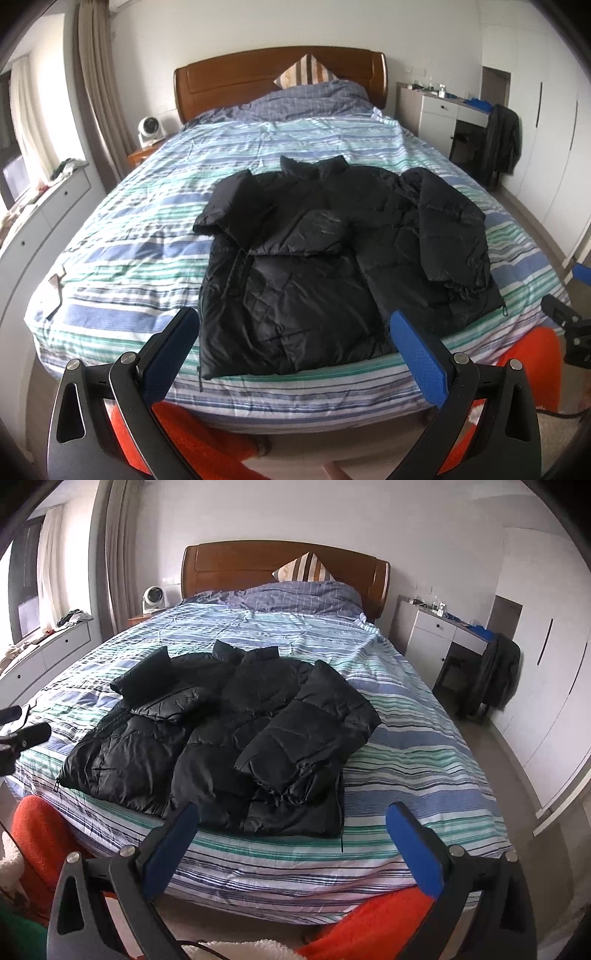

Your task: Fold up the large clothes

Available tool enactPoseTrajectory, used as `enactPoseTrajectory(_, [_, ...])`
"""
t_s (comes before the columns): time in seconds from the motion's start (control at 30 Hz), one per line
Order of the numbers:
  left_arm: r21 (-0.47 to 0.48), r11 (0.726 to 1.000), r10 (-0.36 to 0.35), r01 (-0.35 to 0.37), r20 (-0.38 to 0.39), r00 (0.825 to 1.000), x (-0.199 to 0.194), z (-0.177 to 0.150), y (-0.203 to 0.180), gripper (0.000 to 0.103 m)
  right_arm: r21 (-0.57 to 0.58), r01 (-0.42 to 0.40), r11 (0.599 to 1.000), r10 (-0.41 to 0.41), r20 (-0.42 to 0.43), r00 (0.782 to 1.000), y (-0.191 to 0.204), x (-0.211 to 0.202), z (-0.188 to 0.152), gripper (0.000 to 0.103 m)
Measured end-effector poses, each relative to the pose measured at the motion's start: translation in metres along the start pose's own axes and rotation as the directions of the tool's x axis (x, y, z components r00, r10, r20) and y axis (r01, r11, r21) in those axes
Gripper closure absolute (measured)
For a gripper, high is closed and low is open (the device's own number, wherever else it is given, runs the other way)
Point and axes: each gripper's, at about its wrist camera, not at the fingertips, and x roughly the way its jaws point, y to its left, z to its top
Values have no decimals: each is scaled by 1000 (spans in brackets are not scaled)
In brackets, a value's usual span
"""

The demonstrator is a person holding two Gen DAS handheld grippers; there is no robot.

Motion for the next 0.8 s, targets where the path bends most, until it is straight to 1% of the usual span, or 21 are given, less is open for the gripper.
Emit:
enactPoseTrajectory(0.1, [8, 1000, 9, -9, 2, 1000, -1, 0, -3, 0, -16, 7, 1000, -7, 3, 1000, 1, 0, -3, 0])
enactPoseTrajectory(0.2, [7, 1000, 8, -8, -2, 1000, -2, 0, -5, 0, -25, -1, 1000, 1, 26, 1000, 1, -4, -2, 0])
enactPoseTrajectory(0.33, [14, 1000, 13, -13, 3, 1000, -2, 0, -6, 0, -28, 15, 999, -14, 25, 1000, 0, -4, -1, 0])
enactPoseTrajectory(0.5, [38, 999, 26, -27, 23, 999, -3, 4, -9, 0, -20, -15, 1000, 15, -1, 1000, -1, 0, -2, 0])
enactPoseTrajectory(0.67, [36, 999, 20, -22, 42, 999, -6, 10, -9, 0, -67, -25, 997, 27, 23, 999, 8, -5, 0, 0])
enactPoseTrajectory(0.8, [37, 999, 12, -13, 31, 999, -5, 6, -10, 0, -84, -27, 996, 30, 33, 999, 10, -6, 5, 0])
